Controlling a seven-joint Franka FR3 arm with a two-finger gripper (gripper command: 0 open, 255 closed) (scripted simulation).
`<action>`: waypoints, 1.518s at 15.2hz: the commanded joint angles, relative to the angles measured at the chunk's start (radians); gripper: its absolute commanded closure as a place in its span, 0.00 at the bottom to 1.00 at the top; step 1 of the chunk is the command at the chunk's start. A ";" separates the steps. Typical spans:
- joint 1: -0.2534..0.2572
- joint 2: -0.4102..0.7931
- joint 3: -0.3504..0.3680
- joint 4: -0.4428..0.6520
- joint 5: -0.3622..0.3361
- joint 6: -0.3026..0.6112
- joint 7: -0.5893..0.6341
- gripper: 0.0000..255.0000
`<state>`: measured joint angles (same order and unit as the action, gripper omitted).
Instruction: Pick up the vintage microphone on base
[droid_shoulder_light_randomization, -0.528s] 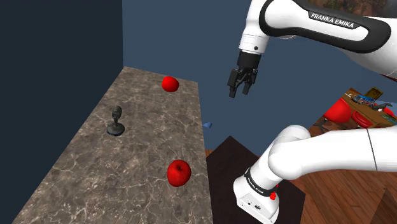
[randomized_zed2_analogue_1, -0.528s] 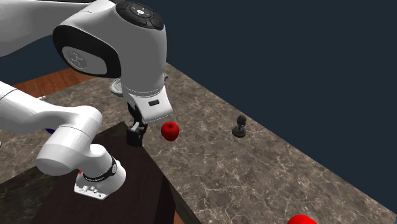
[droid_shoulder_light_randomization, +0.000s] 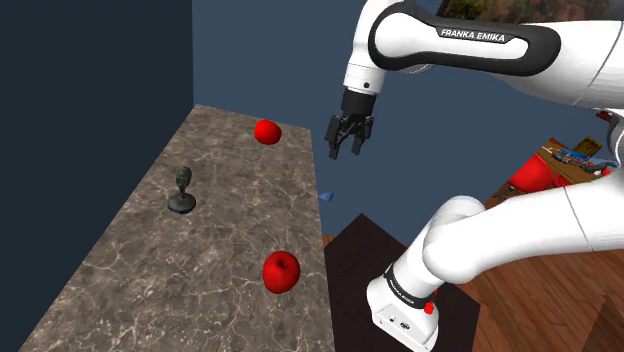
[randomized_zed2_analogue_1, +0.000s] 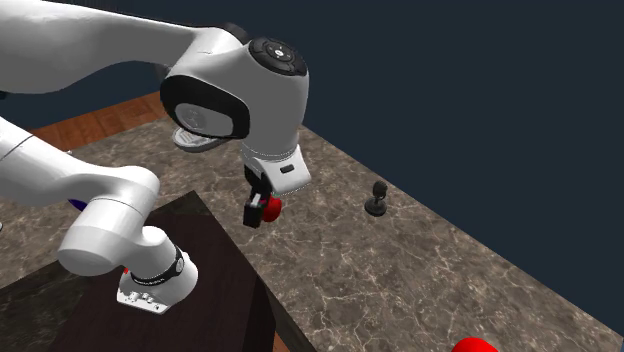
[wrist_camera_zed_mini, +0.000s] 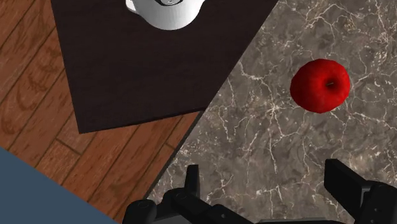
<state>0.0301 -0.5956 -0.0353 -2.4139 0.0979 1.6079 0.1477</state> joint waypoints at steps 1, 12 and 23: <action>0.015 0.062 0.016 0.021 0.027 0.052 0.015 0.00; 0.082 0.419 0.080 0.175 0.138 0.304 0.053 0.00; 0.134 0.798 0.132 0.478 0.195 0.436 0.091 0.00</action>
<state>0.1596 0.1719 0.0921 -1.9579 0.2882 2.0301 0.2369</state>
